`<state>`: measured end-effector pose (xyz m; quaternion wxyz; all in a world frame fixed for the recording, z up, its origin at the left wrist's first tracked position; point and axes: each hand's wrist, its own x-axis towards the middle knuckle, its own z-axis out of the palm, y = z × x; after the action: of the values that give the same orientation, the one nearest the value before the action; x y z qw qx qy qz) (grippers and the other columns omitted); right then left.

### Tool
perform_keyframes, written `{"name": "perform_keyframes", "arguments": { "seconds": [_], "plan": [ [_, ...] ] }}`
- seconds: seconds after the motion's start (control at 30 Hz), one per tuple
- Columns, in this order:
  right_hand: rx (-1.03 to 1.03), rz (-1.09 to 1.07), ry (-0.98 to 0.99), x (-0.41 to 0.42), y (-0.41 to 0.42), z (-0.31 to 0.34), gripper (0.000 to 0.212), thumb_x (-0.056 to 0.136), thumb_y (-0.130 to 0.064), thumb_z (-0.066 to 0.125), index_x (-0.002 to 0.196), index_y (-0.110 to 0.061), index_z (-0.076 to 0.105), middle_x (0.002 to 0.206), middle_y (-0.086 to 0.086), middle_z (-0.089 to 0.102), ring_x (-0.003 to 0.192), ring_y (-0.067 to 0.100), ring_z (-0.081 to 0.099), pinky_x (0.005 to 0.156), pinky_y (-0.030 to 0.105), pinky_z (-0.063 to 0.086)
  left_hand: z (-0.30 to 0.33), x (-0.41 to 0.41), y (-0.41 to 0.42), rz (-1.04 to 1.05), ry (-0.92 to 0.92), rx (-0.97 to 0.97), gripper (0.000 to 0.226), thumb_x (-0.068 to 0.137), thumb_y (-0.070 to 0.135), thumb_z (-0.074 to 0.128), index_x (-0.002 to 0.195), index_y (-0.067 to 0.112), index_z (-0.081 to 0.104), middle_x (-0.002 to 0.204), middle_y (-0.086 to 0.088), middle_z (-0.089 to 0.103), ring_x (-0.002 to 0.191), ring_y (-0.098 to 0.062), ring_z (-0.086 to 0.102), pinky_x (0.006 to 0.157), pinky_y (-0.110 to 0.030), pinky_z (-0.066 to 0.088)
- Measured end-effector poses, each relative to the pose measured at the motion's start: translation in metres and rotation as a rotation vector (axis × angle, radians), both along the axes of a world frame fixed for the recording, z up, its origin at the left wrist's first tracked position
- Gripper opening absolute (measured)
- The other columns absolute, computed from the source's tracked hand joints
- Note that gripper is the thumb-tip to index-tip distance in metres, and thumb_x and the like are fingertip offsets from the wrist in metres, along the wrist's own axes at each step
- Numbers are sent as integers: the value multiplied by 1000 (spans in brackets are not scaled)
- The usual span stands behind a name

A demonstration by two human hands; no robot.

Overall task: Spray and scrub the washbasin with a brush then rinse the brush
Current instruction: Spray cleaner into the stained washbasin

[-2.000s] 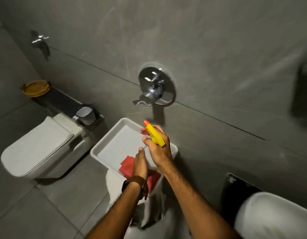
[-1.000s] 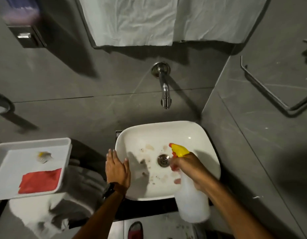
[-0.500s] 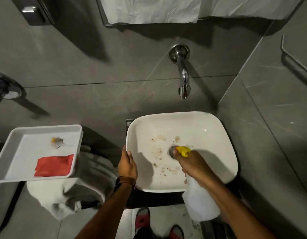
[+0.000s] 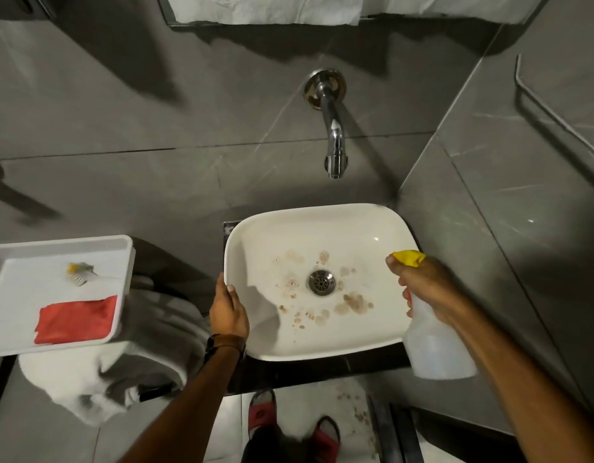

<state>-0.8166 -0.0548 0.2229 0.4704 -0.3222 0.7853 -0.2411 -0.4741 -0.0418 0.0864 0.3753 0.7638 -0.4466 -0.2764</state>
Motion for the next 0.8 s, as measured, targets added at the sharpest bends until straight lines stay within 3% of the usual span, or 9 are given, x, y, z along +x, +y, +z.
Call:
{"name": "perform_keyframes", "arguments": {
  "seconds": [0.13, 0.37, 0.43, 0.5, 0.6, 0.67, 0.8],
  "plan": [
    [0, -1, -18, -17, 27, 3, 24, 93, -46, 69, 104, -24, 71, 80, 6, 61, 53, 21, 55, 46, 30, 51, 1, 0, 0, 6, 1, 10, 44, 103, 45, 28, 142, 29, 39, 121, -11, 66, 99, -33, 64, 82, -41, 53],
    [29, 19, 70, -18, 70, 1, 21, 93, -44, 69, 92, -24, 73, 73, 9, 65, 51, 22, 59, 50, 33, 54, 0, 1, 1, -4, -1, 31, 42, 101, 48, 26, 139, 34, 39, 121, -10, 65, 101, -34, 63, 84, -44, 53],
    [69, 18, 65, -15, 81, -5, 28, 92, -44, 70, 93, -16, 75, 69, 10, 64, 49, 23, 57, 47, 30, 51, -1, 1, 1, -9, -10, 28, 42, 102, 46, 26, 139, 33, 40, 122, -10, 65, 102, -35, 63, 85, -43, 52],
    [72, -15, 55, -11, 90, -13, 23, 92, -42, 71, 97, -20, 76, 68, 8, 63, 49, 21, 55, 46, 28, 48, -1, 1, 0, -4, -9, 29, 42, 102, 45, 26, 140, 32, 39, 123, -10, 65, 103, -35, 62, 86, -44, 51],
    [15, -22, 56, -4, 98, -24, 20, 90, -44, 71, 102, -30, 76, 66, 7, 68, 49, 19, 60, 53, 33, 53, 1, 0, 0, 0, 1, 32, 44, 103, 44, 26, 142, 30, 39, 124, -11, 64, 104, -34, 62, 87, -44, 50],
    [39, -5, 67, 4, 102, -29, 25, 87, -51, 72, 97, -29, 78, 70, 10, 73, 51, 20, 63, 57, 38, 58, 2, -1, -1, 3, 8, 35, 44, 103, 43, 27, 143, 29, 39, 124, -12, 64, 105, -34, 61, 88, -44, 50],
    [70, 54, 61, 29, 106, -34, 36, 81, -65, 65, 105, -40, 75, 67, 3, 72, 64, 24, 68, 73, 48, 64, 3, -2, 0, 1, 4, 40, 44, 104, 41, 27, 143, 26, 40, 123, -13, 65, 103, -34, 61, 85, -41, 48]
  ]
}}
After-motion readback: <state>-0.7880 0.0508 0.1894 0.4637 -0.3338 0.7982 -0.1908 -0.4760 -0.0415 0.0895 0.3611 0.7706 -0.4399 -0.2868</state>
